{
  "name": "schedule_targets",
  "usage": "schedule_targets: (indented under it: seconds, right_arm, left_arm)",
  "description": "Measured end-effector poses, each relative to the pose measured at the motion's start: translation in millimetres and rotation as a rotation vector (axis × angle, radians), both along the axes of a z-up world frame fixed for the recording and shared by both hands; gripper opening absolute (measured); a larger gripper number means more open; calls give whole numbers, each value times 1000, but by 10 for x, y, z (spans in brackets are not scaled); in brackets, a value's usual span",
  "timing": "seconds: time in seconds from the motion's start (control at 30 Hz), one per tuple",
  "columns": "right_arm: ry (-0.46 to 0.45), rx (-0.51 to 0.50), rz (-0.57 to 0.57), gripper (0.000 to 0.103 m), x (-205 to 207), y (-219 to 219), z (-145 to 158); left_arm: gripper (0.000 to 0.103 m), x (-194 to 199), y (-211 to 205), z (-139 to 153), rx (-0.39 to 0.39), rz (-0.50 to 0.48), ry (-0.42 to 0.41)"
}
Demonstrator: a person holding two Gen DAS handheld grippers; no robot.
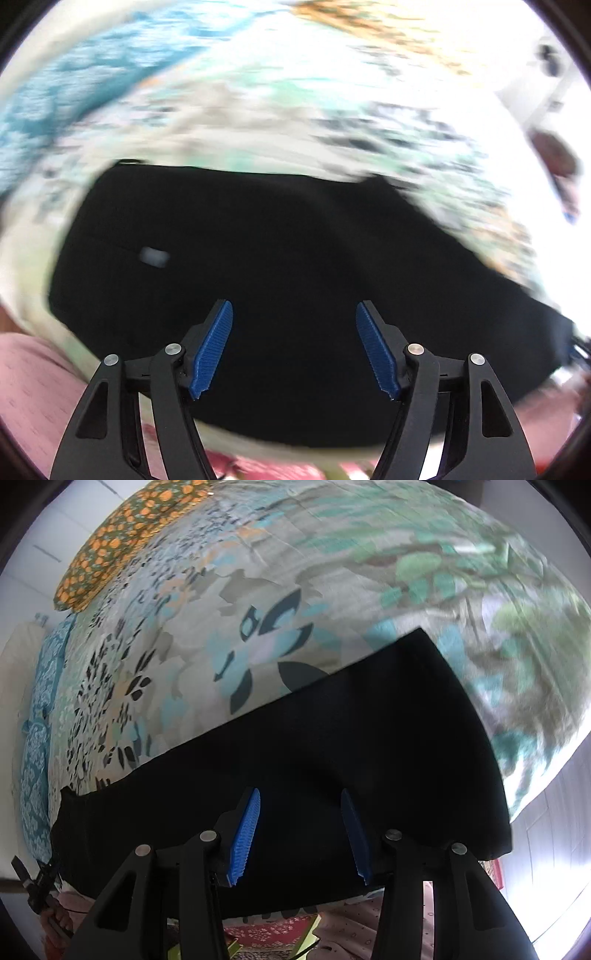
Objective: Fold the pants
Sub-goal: 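Open both tools and release the folded trousers onto the bed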
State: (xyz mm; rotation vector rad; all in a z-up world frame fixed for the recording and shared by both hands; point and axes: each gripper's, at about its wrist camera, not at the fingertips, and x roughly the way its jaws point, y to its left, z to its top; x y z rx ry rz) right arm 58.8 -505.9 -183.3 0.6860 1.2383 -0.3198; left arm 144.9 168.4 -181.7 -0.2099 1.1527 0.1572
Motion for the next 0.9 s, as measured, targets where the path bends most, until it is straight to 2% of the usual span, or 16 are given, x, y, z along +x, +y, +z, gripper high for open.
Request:
schedule_targets:
  seconds: [0.03, 0.07, 0.1, 0.13, 0.2, 0.23, 0.27, 0.33, 0.4, 0.5, 0.57, 0.63, 0.7, 0.73, 0.77, 0.9]
  right_arm:
    - [-18, 14, -31, 47, -17, -29, -8]
    - [-38, 29, -54, 49, -35, -51, -4]
    - [-51, 45, -65, 54, -45, -76, -9]
    - [-59, 59, -69, 56, -50, -102, -20]
    - [-74, 78, -78, 56, -73, -130, -21]
    - [-83, 89, -83, 57, -80, -138, -22]
    - [-94, 100, -88, 58, -86, -147, -25]
    - [-123, 123, -101, 63, -109, -164, -15]
    - [-149, 121, -120, 65, -141, -174, 15]
    - [-179, 116, -138, 66, -158, -182, 66]
    - [-188, 112, -137, 67, -157, -185, 90]
    - [-190, 95, -126, 67, -153, -164, 119]
    - [-192, 79, -111, 67, -156, -135, 146]
    - [-194, 72, -104, 67, -161, -121, 158]
    - [-201, 66, -99, 67, -176, -113, 171]
    - [-277, 39, -120, 67, -265, -120, 266]
  left_arm:
    - [71, 19, 131, -134, 36, 45, 41]
    - [63, 5, 252, -253, 32, 74, 83]
    - [59, -49, 319, -310, 14, 80, 76]
    - [55, -98, 330, -261, 45, 74, 59]
    - [56, -132, 271, -225, 109, 86, 98]
    - [63, -197, 281, -217, 87, 116, 105]
    - [75, -271, 313, -223, 61, 152, 116]
    - [79, -369, 362, -211, 20, 215, 134]
    - [79, -339, 353, -134, -16, 194, 87]
    - [82, 28, 249, 4, -58, 57, 1]
    - [91, 329, 122, -2, -64, -40, -43]
    - [92, 594, 25, -60, 2, -97, -56]
    - [92, 839, 0, -278, 115, -75, 20]
    - [92, 865, 51, -380, 148, -50, 59]
    - [93, 889, 89, -483, 136, -38, 79]
    - [92, 781, -94, -373, 223, -50, 46]
